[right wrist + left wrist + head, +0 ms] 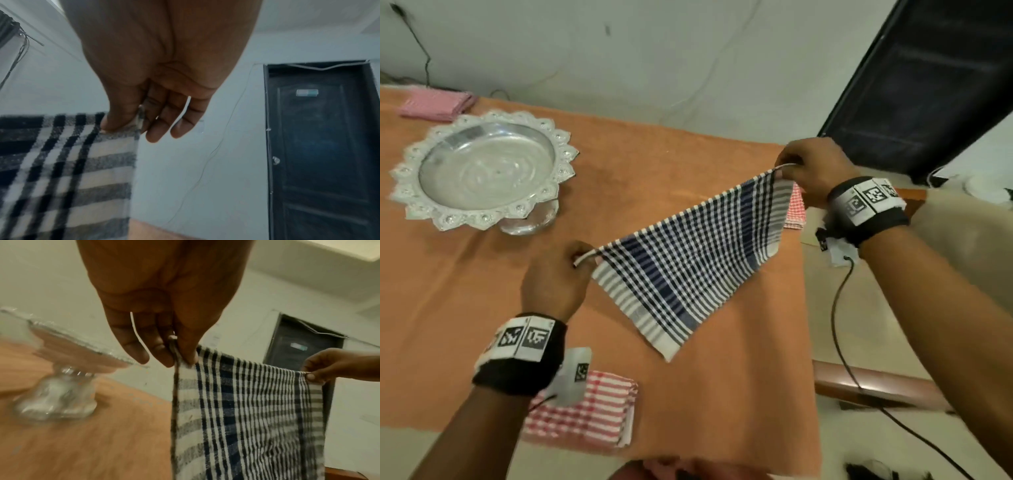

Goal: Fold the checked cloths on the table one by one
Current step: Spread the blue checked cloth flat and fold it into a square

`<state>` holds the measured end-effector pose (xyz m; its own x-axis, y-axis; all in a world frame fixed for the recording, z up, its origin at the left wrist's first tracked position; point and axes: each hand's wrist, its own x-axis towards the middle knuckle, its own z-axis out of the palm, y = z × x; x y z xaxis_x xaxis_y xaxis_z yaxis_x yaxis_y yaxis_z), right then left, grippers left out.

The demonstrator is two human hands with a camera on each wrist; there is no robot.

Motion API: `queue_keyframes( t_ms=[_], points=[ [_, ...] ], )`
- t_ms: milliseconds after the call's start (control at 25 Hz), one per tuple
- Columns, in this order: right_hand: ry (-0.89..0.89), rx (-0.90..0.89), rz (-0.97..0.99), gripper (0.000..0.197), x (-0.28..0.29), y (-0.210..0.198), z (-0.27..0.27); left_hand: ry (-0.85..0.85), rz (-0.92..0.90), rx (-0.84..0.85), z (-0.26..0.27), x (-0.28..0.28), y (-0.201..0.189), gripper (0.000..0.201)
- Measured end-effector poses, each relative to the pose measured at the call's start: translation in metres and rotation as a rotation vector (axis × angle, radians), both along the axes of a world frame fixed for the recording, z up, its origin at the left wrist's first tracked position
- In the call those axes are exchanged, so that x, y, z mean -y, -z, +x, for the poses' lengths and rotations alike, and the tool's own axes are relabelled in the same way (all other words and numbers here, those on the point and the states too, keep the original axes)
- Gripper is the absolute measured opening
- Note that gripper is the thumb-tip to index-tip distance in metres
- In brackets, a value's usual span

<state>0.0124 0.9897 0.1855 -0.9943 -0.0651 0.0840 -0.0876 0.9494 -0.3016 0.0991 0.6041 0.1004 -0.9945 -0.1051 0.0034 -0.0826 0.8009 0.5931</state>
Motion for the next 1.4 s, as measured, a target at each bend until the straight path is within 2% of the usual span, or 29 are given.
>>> queue_keyframes(
  t_ms=[160, 280, 520, 680, 840, 1000, 1240, 1400],
  points=[
    [0.123, -0.132, -0.002, 0.012, -0.005, -0.047, 0.071, 0.131, -0.04, -0.265, -0.024, 0.03, -0.061, 0.012],
    [0.184, -0.208, -0.051, 0.01, 0.008, -0.063, 0.12, 0.233, -0.023, -0.386, -0.03, 0.045, -0.086, 0.015],
    [0.279, -0.241, -0.135, 0.009, 0.037, -0.066, 0.188, 0.295, 0.122, -0.414, -0.013, 0.061, -0.104, 0.012],
    [0.287, -0.127, -0.136, 0.008, 0.052, -0.073, 0.21, 0.337, 0.155, -0.392, -0.001, 0.071, -0.112, 0.013],
    [0.32, 0.112, -0.049, 0.004, 0.05, -0.056, 0.189, 0.326, 0.034, -0.266, -0.012, 0.064, -0.084, 0.015],
    [0.357, 0.34, 0.037, 0.002, 0.036, 0.011, 0.129, 0.331, -0.196, -0.114, -0.05, 0.035, -0.029, 0.015],
    [0.449, 0.393, 0.126, 0.009, 0.02, 0.1, 0.045, 0.29, -0.313, 0.018, -0.109, -0.012, 0.032, 0.019],
    [0.532, 0.368, 0.09, 0.024, 0.014, 0.135, 0.011, 0.261, -0.277, 0.097, -0.149, -0.035, 0.054, 0.027]
  ],
)
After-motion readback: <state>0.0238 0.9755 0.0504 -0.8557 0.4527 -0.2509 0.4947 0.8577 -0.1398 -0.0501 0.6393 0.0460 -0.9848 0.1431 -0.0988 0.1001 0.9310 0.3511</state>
